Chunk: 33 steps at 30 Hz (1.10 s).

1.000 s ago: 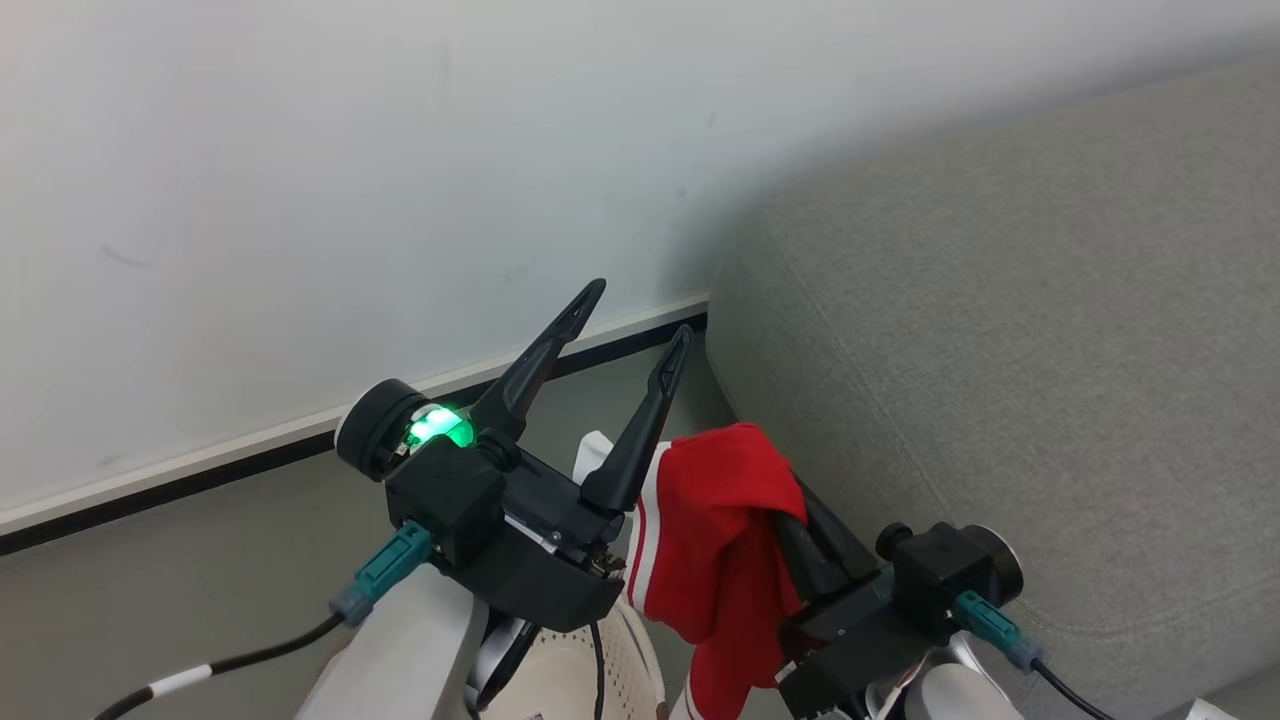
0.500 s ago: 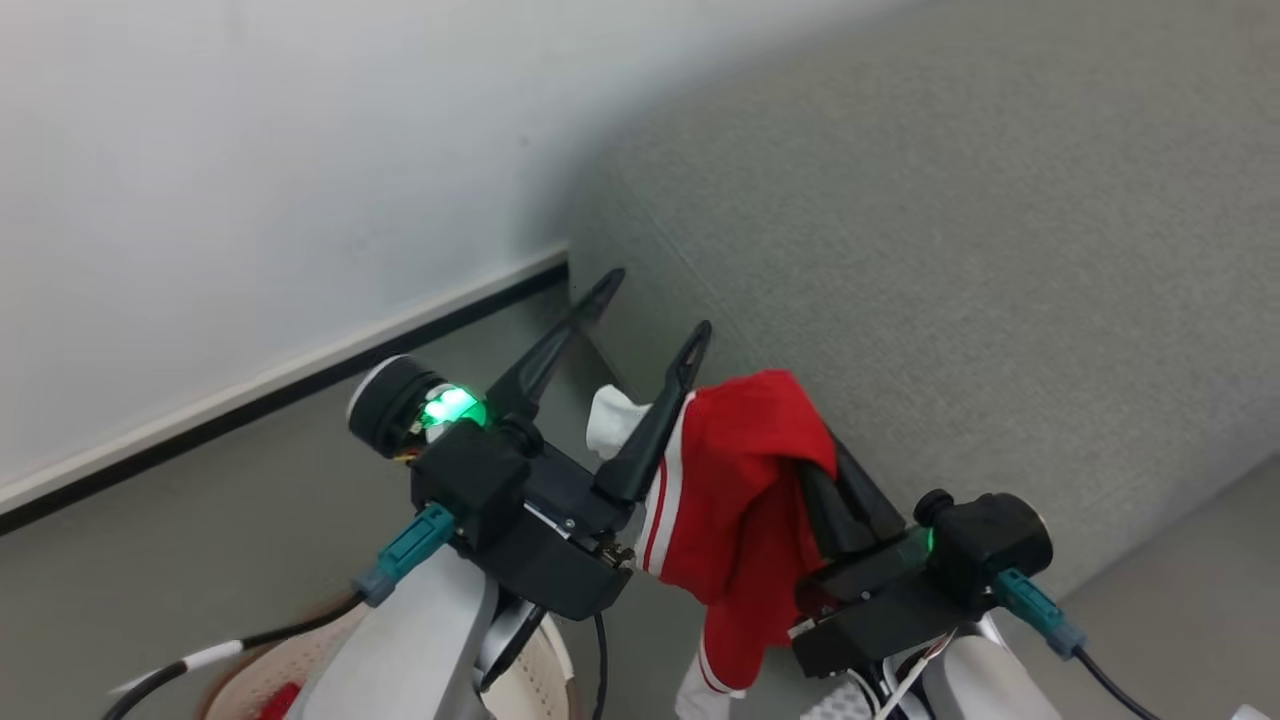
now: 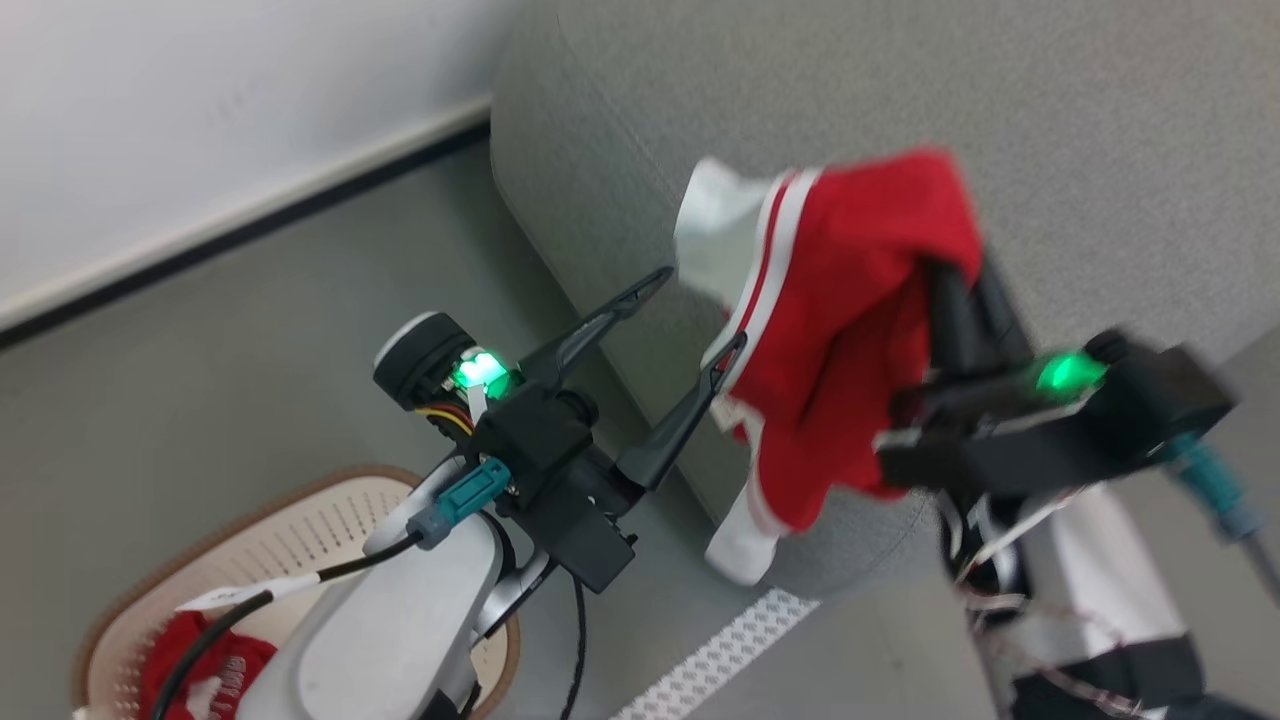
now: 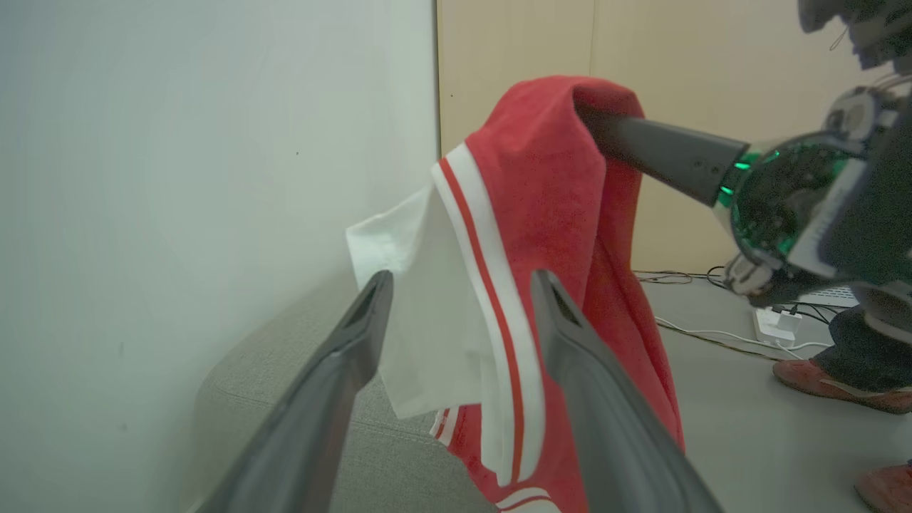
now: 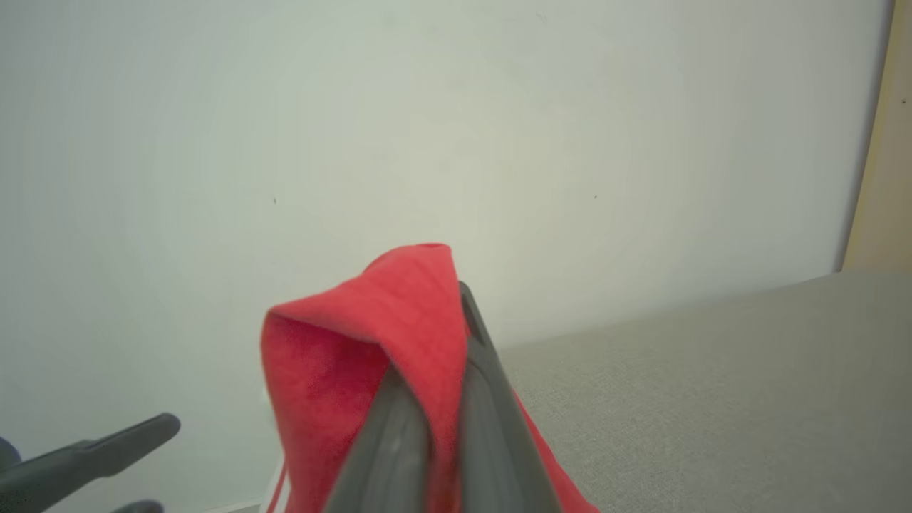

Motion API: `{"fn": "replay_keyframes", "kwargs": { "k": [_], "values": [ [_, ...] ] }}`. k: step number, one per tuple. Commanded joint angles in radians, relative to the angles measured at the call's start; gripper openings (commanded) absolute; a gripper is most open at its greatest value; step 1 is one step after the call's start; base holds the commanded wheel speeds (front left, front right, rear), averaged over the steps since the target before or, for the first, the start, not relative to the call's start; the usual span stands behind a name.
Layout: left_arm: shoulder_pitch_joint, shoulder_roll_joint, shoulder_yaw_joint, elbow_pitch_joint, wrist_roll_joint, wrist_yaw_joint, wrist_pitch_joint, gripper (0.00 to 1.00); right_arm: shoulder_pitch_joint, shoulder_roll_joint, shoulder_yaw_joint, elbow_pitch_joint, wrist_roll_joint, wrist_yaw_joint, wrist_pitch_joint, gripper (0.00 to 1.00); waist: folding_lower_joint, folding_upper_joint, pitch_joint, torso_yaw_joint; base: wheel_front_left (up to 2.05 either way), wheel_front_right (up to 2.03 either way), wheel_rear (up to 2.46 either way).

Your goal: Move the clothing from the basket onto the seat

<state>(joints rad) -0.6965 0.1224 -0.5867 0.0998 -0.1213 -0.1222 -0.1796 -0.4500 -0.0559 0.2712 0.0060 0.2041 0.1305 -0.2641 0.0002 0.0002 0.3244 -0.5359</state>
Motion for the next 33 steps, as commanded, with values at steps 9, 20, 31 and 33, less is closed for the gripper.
{"fn": "replay_keyframes", "kwargs": {
  "k": [9, 20, 31, 33],
  "values": [
    [-0.110, 0.077, -0.073, -0.032, 0.011, -0.007, 0.083, 1.00, -0.340, -0.062, -0.199, -0.051, 0.060, 0.000, -0.001, 0.00, -0.0002, -0.0002, 0.308, 0.017, 0.00, 0.00, 0.00],
    [-0.215, 0.147, -0.184, -0.069, -0.020, -0.008, 0.123, 1.00, -0.684, -0.253, -0.383, 0.017, -0.009, 0.000, -0.001, 0.00, -0.0002, -0.0002, 0.488, 0.089, 0.00, 0.00, 0.00],
    [-0.201, 0.165, -0.205, -0.067, -0.033, -0.002, 0.107, 1.00, -0.684, -0.223, -0.466, 0.370, 0.038, 0.000, -0.001, 0.00, -0.0002, -0.0002, 0.549, 0.131, 0.00, 0.00, 0.00],
    [-0.199, 0.162, -0.208, -0.063, -0.035, -0.001, 0.104, 1.00, -0.687, -0.210, -0.494, 0.452, 0.032, 0.000, -0.001, 0.00, -0.0002, -0.0002, 0.548, 0.138, 0.00, 0.00, 0.00]
  ]
}}
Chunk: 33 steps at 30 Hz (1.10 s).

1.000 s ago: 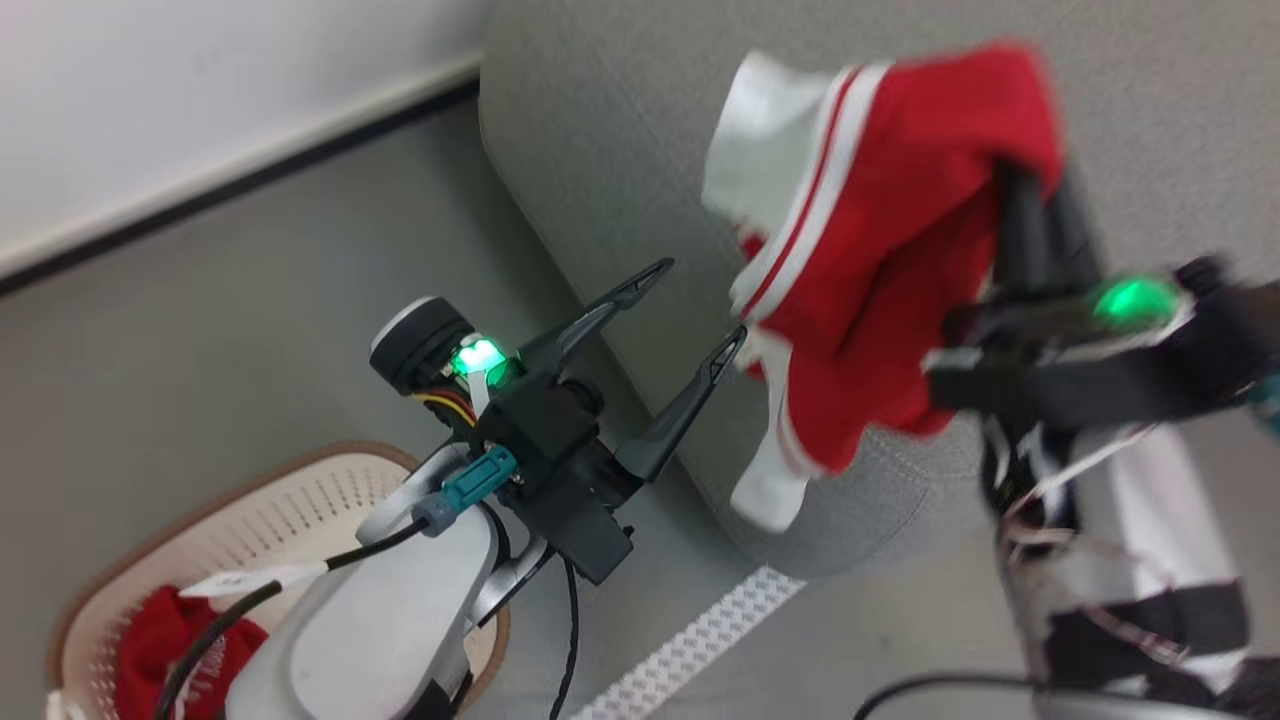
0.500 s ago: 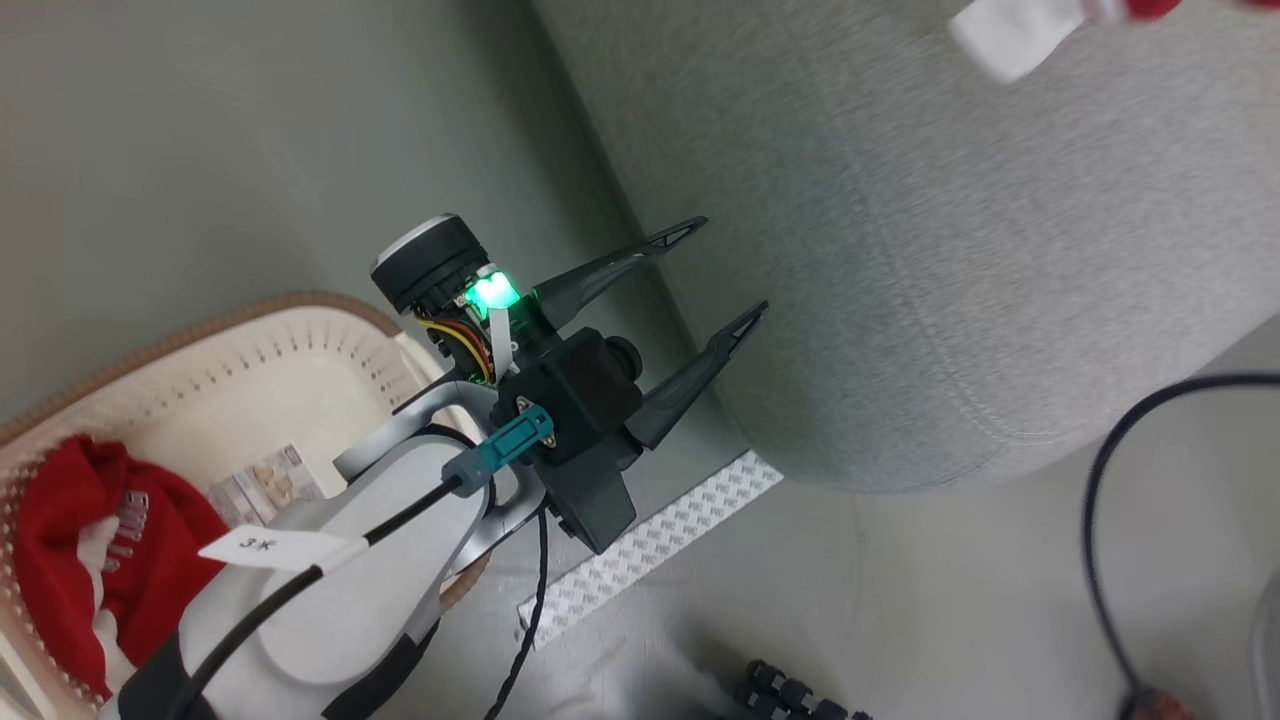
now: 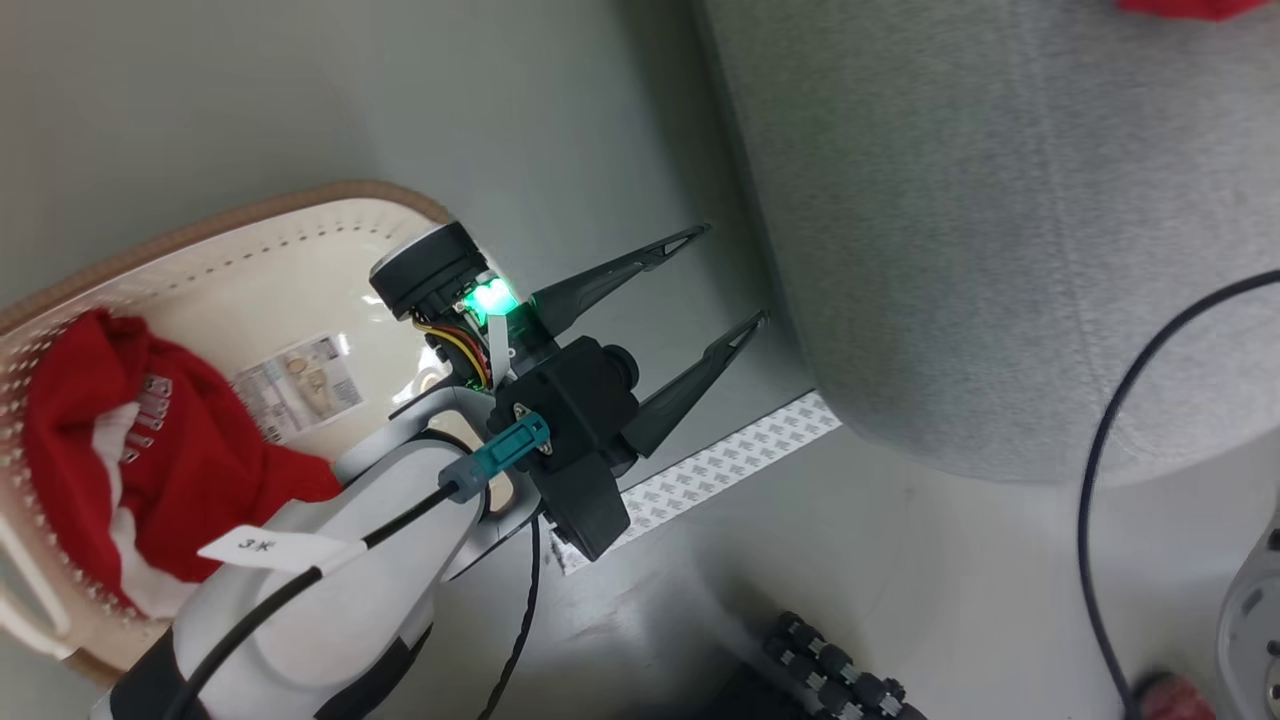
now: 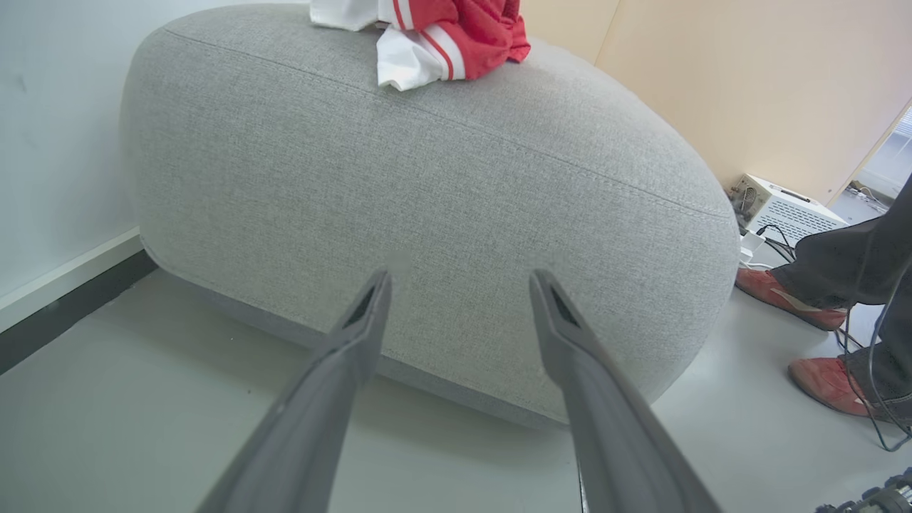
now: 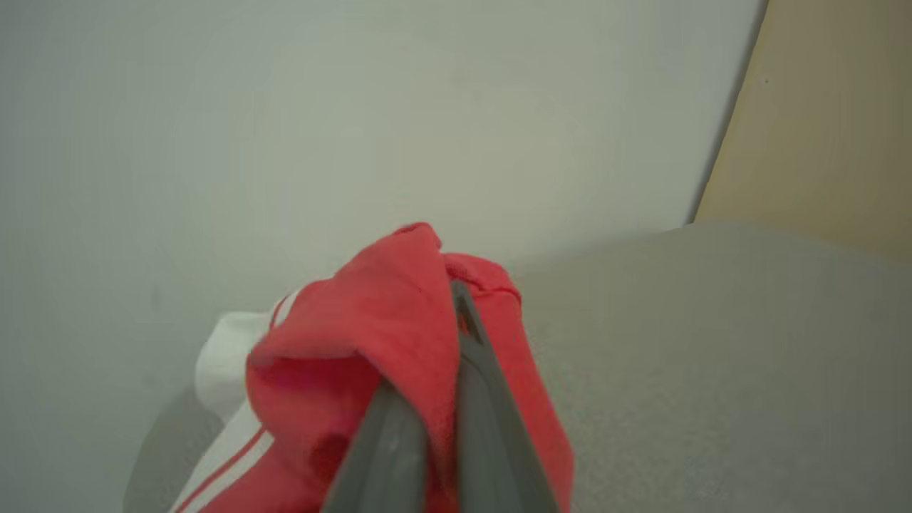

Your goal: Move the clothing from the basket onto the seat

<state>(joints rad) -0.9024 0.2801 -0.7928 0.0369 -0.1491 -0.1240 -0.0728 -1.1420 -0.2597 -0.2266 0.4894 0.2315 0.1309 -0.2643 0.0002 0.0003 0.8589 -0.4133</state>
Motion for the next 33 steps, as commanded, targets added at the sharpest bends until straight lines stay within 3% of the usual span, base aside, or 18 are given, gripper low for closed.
{"fn": "replay_keyframes", "kwargs": {
  "k": [1, 4, 9, 10, 12, 13, 18, 21, 27, 33],
  "values": [
    [0.008, 0.002, -0.004, 0.002, -0.008, 0.003, -0.006, 1.00, 0.009, -0.001, -0.002, 0.009, -0.012, 0.000, -0.001, 0.00, -0.0002, -0.0003, 0.011, 0.019, 0.00, 0.00, 0.00],
    [0.013, -0.001, -0.003, 0.009, -0.009, 0.012, -0.008, 1.00, 0.024, 0.020, -0.005, 0.107, -0.059, 0.000, -0.001, 0.00, -0.0002, -0.0003, 0.005, 0.024, 0.00, 0.00, 0.00],
    [0.029, 0.004, -0.011, 0.015, -0.015, 0.020, -0.012, 1.00, 0.050, 0.046, -0.027, 0.157, -0.108, 0.000, -0.001, 0.00, -0.0002, -0.0003, -0.013, 0.022, 0.00, 0.00, 0.00],
    [0.029, 0.005, -0.010, 0.015, -0.016, 0.022, -0.012, 1.00, 0.055, 0.051, -0.035, 0.155, -0.112, 0.000, -0.001, 0.05, -0.0002, -0.0003, -0.016, 0.021, 0.00, 0.00, 0.00],
    [0.038, 0.009, -0.010, 0.019, -0.022, 0.025, -0.014, 1.00, 0.066, 0.060, -0.057, 0.138, -0.132, 0.000, -0.001, 0.37, -0.0002, -0.0003, -0.024, 0.021, 0.00, 0.00, 0.00],
    [0.042, 0.009, -0.010, 0.021, -0.025, 0.027, -0.017, 1.00, 0.078, 0.066, -0.073, 0.128, -0.142, 0.000, -0.001, 1.00, -0.0002, -0.0003, -0.030, 0.022, 0.00, 0.00, 0.00],
    [0.059, -0.003, 0.002, 0.033, -0.033, 0.053, -0.052, 1.00, 0.187, 0.108, -0.083, 0.027, -0.193, 0.000, -0.001, 1.00, -0.0002, -0.0003, -0.073, 0.034, 0.00, 0.00, 0.00],
    [0.079, -0.005, 0.012, 0.048, -0.046, 0.069, -0.079, 1.00, 0.279, 0.140, -0.030, -0.058, -0.209, 0.000, -0.001, 1.00, -0.0002, -0.0003, -0.110, 0.043, 0.00, 0.00, 0.00],
    [0.130, -0.002, 0.028, 0.083, -0.067, 0.101, -0.134, 1.00, 0.443, 0.174, 0.139, -0.191, -0.196, 0.000, -0.001, 1.00, -0.0002, -0.0003, -0.205, 0.079, 0.00, 0.00, 0.00],
    [0.207, -0.009, 0.063, 0.120, -0.093, 0.157, -0.179, 1.00, 0.527, 0.166, 0.335, -0.210, -0.168, 0.000, -0.001, 1.00, -0.0002, -0.0003, -0.333, 0.146, 0.00, 0.00, 0.00]
  ]
}}
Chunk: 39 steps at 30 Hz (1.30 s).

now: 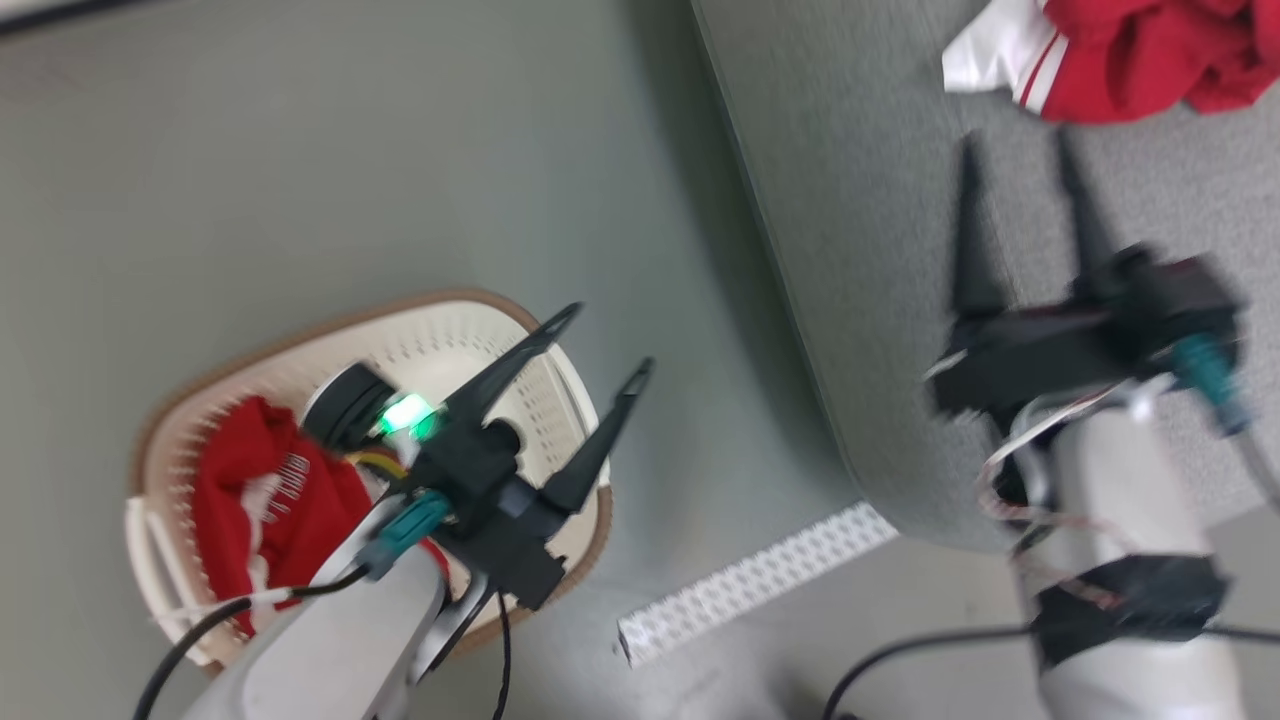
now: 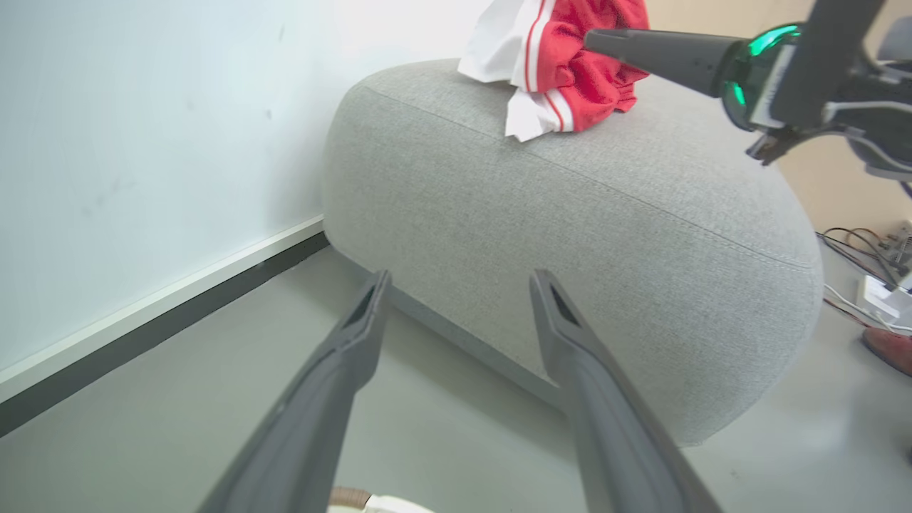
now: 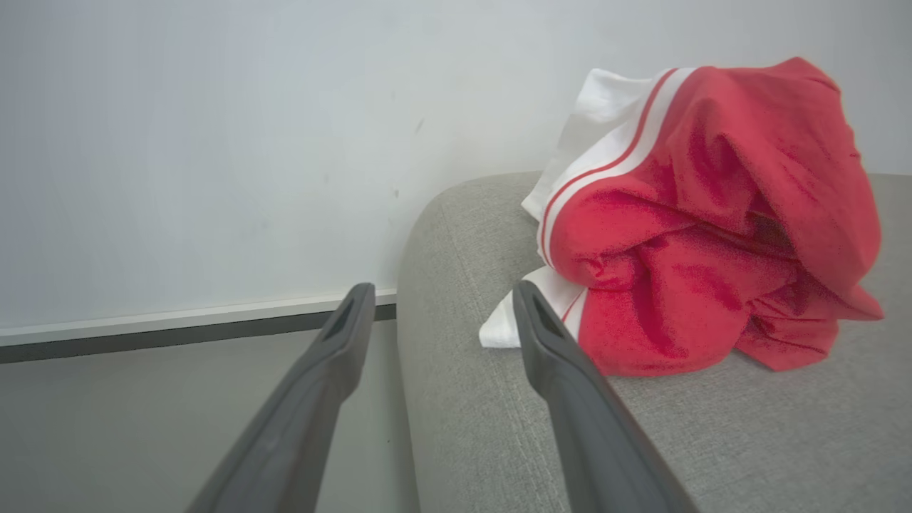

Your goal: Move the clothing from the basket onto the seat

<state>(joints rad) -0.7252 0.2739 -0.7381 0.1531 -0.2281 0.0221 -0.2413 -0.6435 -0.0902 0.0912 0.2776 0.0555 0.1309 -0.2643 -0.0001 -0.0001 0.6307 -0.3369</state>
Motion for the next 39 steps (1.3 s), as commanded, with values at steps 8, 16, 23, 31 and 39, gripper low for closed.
{"fn": "replay_keyframes", "kwargs": {
  "k": [8, 16, 23, 31, 39],
  "values": [
    [0.183, -0.010, 0.160, -0.024, -0.066, 0.107, -0.024, 1.00, 0.086, -0.037, 0.246, 0.004, 0.052, 0.000, -0.001, 1.00, 0.0001, 0.0001, -0.262, 0.168, 0.00, 0.00, 0.00],
    [0.401, -0.035, 0.369, -0.089, -0.064, 0.170, -0.024, 1.00, 0.172, -0.076, 0.333, -0.027, 0.104, 0.000, -0.001, 1.00, 0.0001, 0.0001, -0.413, 0.260, 0.00, 0.00, 0.00],
    [0.595, -0.054, 0.521, -0.143, -0.037, 0.186, -0.024, 1.00, 0.283, -0.096, 0.342, -0.058, 0.102, 0.000, -0.001, 1.00, 0.0001, 0.0001, -0.516, 0.297, 0.00, 0.00, 0.00],
    [0.755, -0.092, 0.615, -0.223, 0.024, 0.163, -0.024, 1.00, 0.441, -0.091, 0.280, -0.101, 0.090, 0.000, -0.001, 1.00, 0.0001, 0.0001, -0.588, 0.316, 0.00, 0.00, 0.00],
    [0.877, -0.149, 0.696, -0.298, 0.064, 0.100, -0.024, 1.00, 0.577, -0.057, 0.214, -0.176, 0.062, 0.000, -0.001, 1.00, 0.0001, 0.0001, -0.641, 0.312, 0.00, 0.00, 0.00]
  ]
}}
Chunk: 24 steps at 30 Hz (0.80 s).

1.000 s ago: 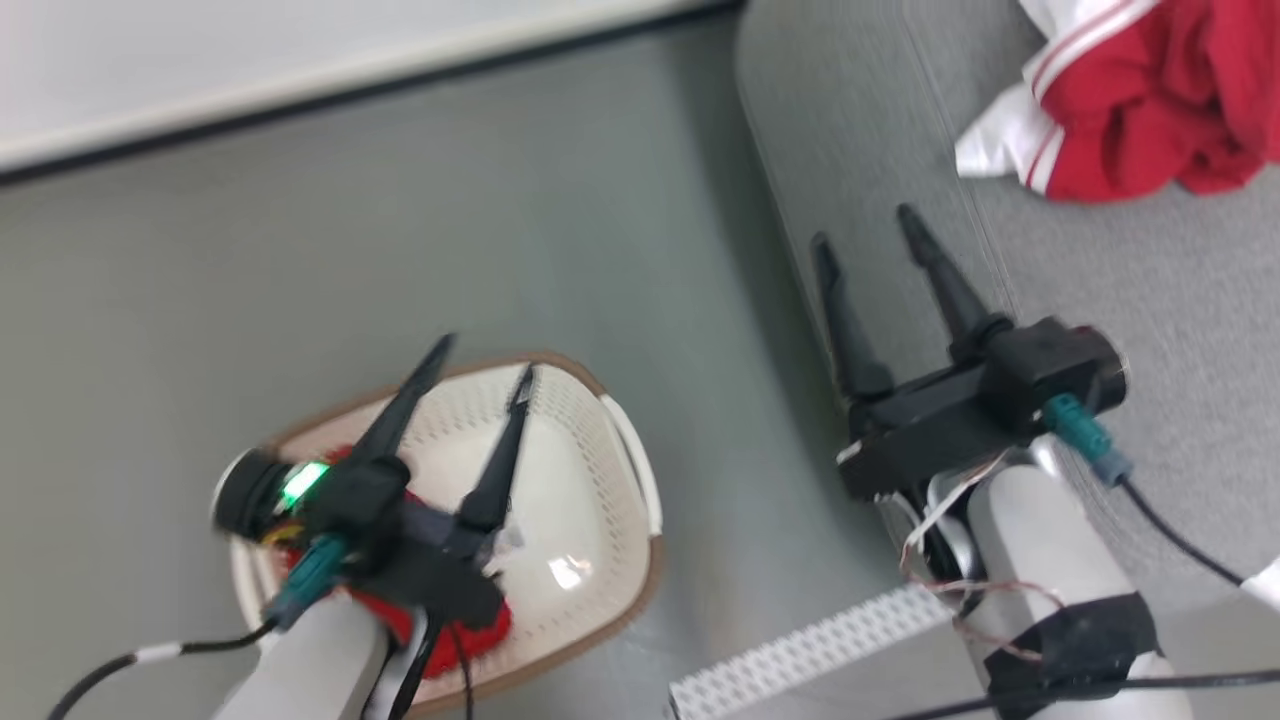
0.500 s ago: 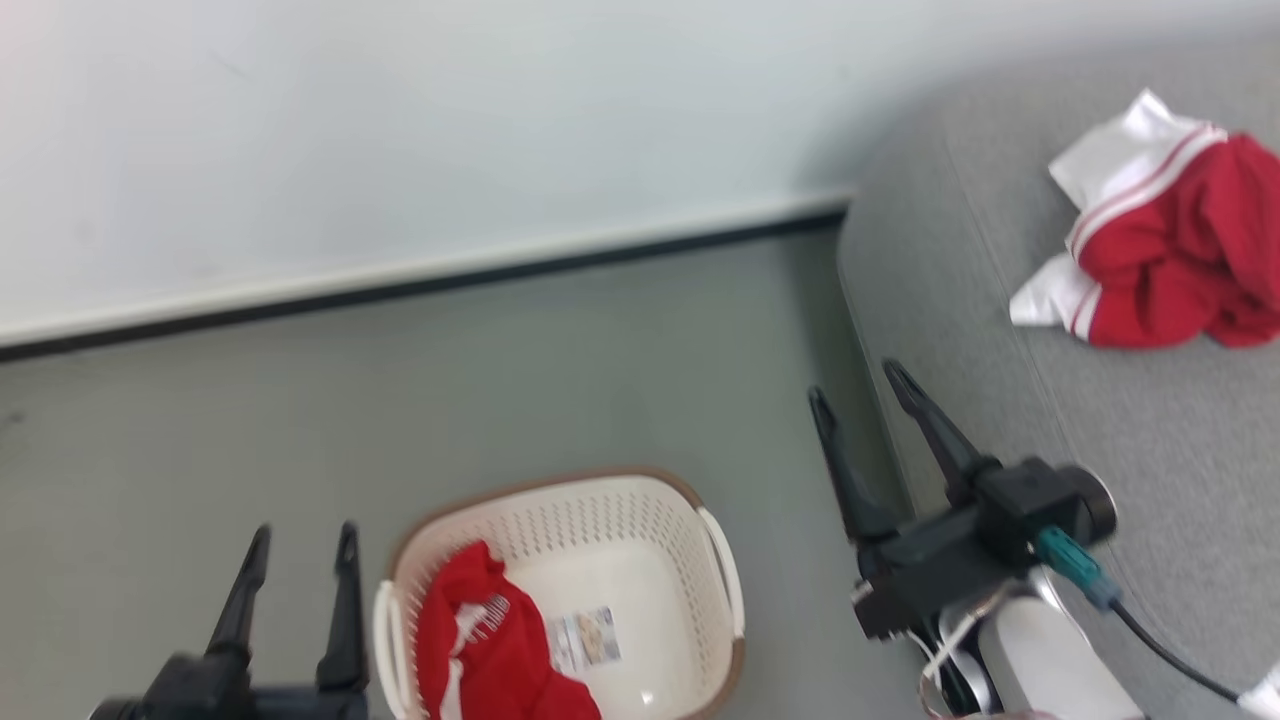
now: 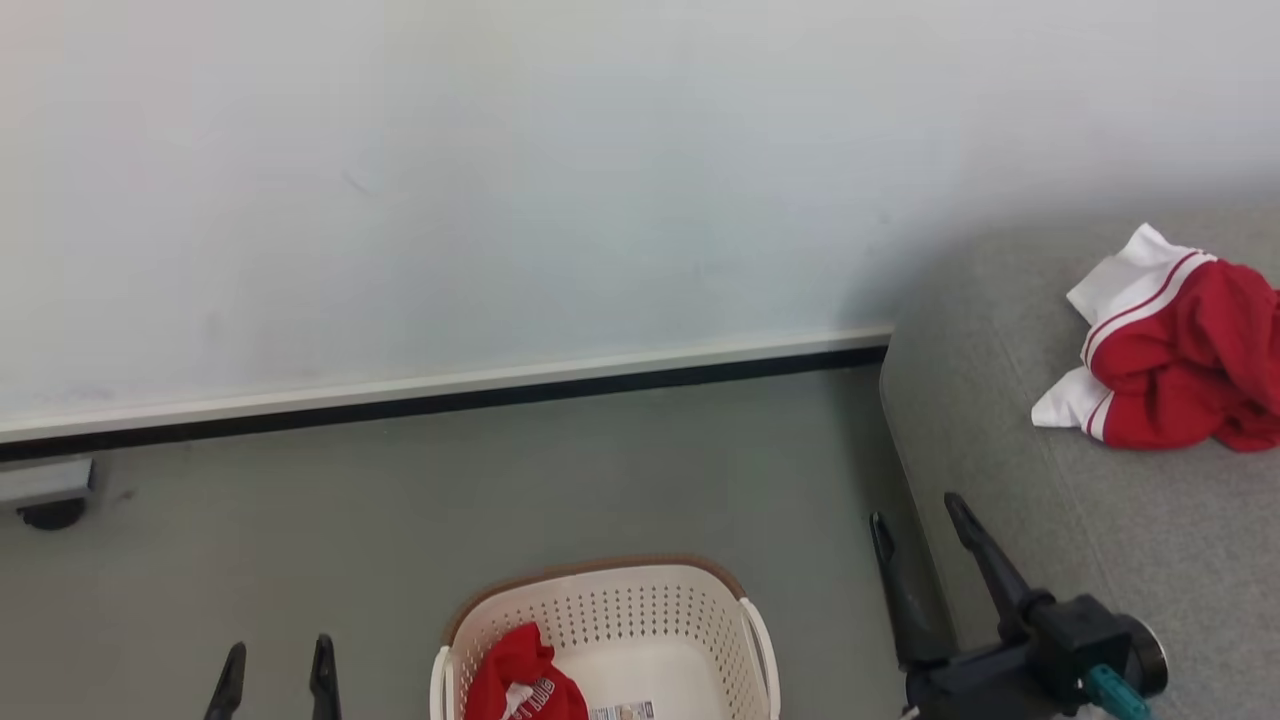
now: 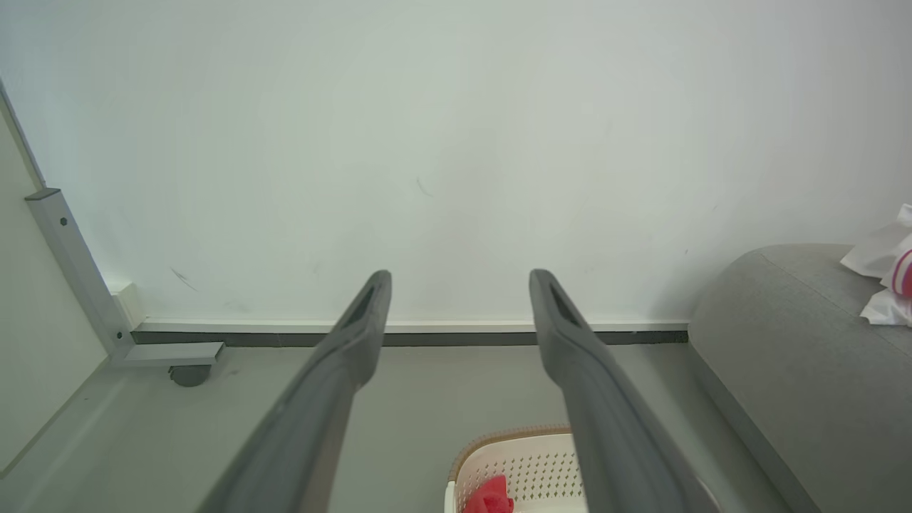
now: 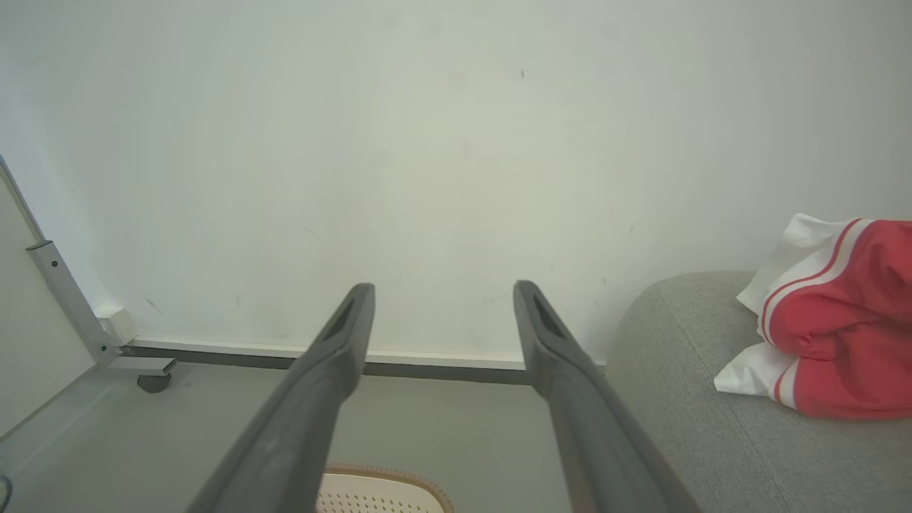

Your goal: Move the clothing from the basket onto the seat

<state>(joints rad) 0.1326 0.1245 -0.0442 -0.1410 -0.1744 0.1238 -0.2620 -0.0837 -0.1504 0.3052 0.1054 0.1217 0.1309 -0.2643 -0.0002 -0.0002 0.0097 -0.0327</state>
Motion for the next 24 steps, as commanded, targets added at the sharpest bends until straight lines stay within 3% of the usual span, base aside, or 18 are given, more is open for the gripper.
{"fn": "replay_keyframes", "kwargs": {
  "k": [1, 11, 24],
  "values": [
    [0.030, -0.007, 0.010, -0.011, 0.018, -0.008, -0.003, 1.00, 0.031, 0.006, -0.005, -0.011, -0.009, 0.000, -0.001, 1.00, 0.0002, 0.0002, -0.024, 0.007, 0.00, 0.00, 0.00],
    [0.111, -0.053, 0.053, -0.015, 0.074, -0.068, -0.003, 1.00, 0.135, 0.023, -0.021, -0.043, -0.027, 0.000, -0.001, 1.00, 0.0002, 0.0002, -0.059, -0.001, 0.00, 0.00, 0.00],
    [0.115, -0.071, 0.075, 0.009, 0.090, -0.104, -0.003, 1.00, 0.159, 0.032, -0.026, -0.041, -0.032, 0.000, -0.001, 1.00, 0.0002, 0.0002, -0.066, 0.000, 0.00, 0.00, 0.00]
  ]
}}
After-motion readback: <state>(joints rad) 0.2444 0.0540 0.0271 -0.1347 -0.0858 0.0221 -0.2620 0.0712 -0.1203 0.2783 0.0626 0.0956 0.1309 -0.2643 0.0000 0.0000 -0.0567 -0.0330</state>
